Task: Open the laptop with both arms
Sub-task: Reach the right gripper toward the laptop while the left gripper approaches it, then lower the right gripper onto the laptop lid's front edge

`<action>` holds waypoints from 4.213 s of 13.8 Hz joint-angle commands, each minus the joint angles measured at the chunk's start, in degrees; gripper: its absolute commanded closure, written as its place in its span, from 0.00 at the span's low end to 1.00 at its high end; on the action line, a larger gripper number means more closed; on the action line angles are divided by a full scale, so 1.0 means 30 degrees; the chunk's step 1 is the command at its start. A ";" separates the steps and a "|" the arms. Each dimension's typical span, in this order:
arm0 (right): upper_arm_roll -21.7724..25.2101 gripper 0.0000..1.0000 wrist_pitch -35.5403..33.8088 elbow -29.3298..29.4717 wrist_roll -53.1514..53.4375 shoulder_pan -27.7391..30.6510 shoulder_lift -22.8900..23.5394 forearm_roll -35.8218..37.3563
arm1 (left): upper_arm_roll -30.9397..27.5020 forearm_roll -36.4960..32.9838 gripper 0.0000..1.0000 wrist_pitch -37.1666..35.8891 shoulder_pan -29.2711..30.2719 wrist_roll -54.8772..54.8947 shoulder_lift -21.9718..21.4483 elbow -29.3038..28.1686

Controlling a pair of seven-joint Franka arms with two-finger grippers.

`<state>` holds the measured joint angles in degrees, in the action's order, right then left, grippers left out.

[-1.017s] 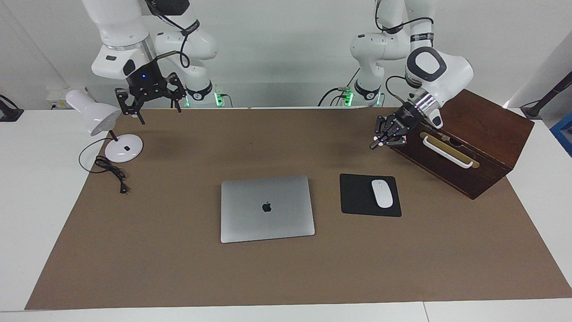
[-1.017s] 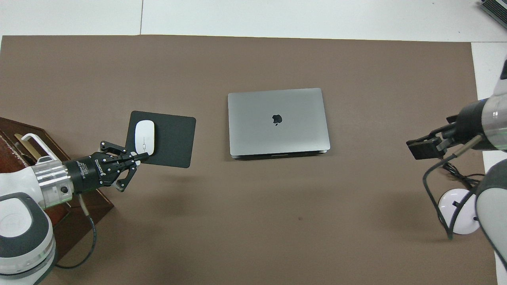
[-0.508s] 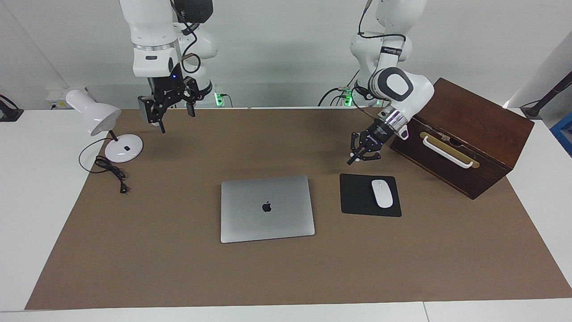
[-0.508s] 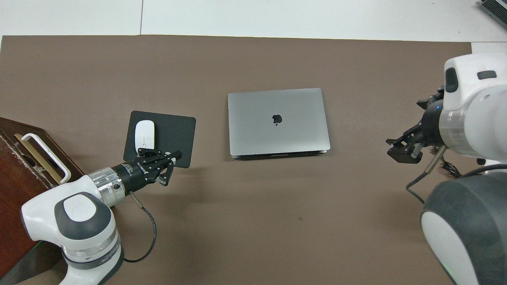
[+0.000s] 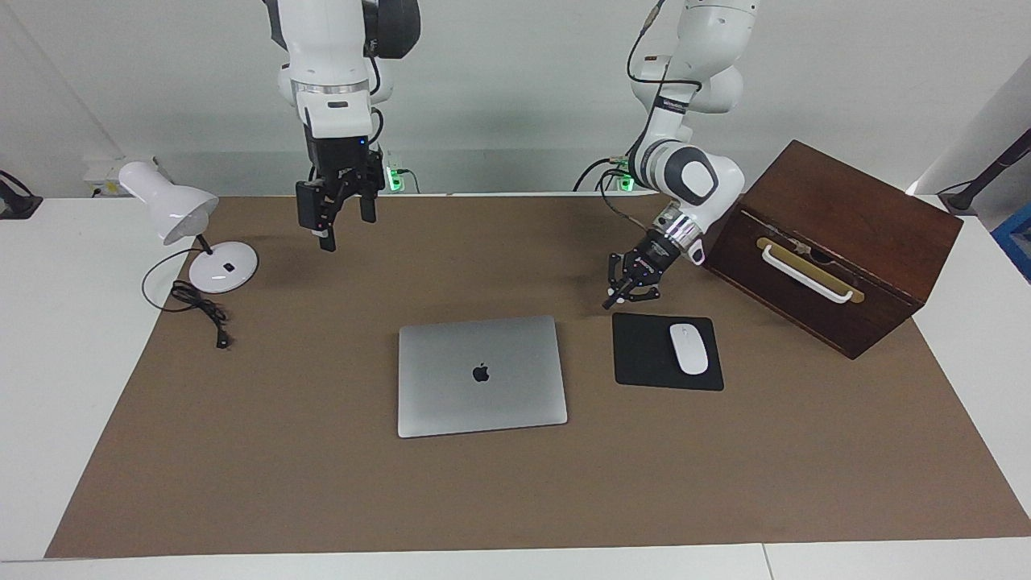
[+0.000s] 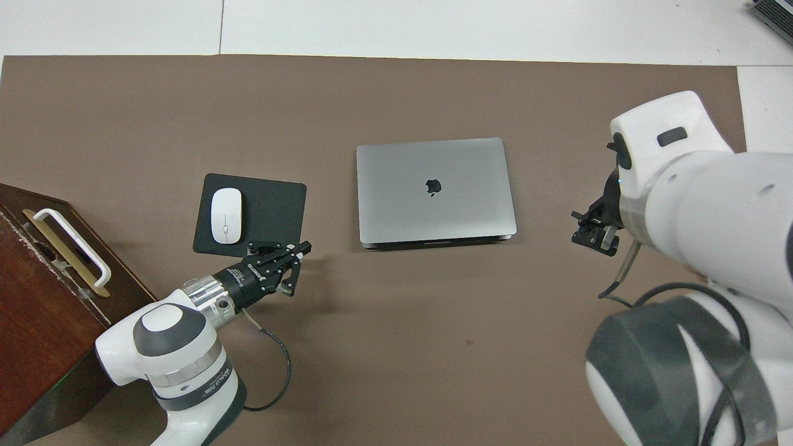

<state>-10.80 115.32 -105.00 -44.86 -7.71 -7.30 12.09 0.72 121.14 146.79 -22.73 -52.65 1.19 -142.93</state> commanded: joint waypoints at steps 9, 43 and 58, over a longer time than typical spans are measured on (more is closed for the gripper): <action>0.0026 0.00 0.3570 -0.2440 -0.0954 -0.1559 -0.0057 0.2795 | -0.0270 0.5906 1.00 -0.2933 -0.1476 0.9080 0.2881 0.1205; 0.0026 0.00 0.8638 -0.2616 0.8563 -0.4461 0.7032 0.9528 | 0.0082 0.7020 1.00 -0.0736 -0.2649 0.9846 0.4875 0.3961; 0.0026 0.00 0.9019 -0.2879 1.0823 -0.5487 0.8938 1.2462 | 0.0434 0.7109 1.00 -0.0004 -0.2737 0.9846 0.5725 0.4782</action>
<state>-10.82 140.64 -113.19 -13.88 -24.52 19.03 47.14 2.37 140.89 145.36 -29.78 -24.30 16.67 -129.87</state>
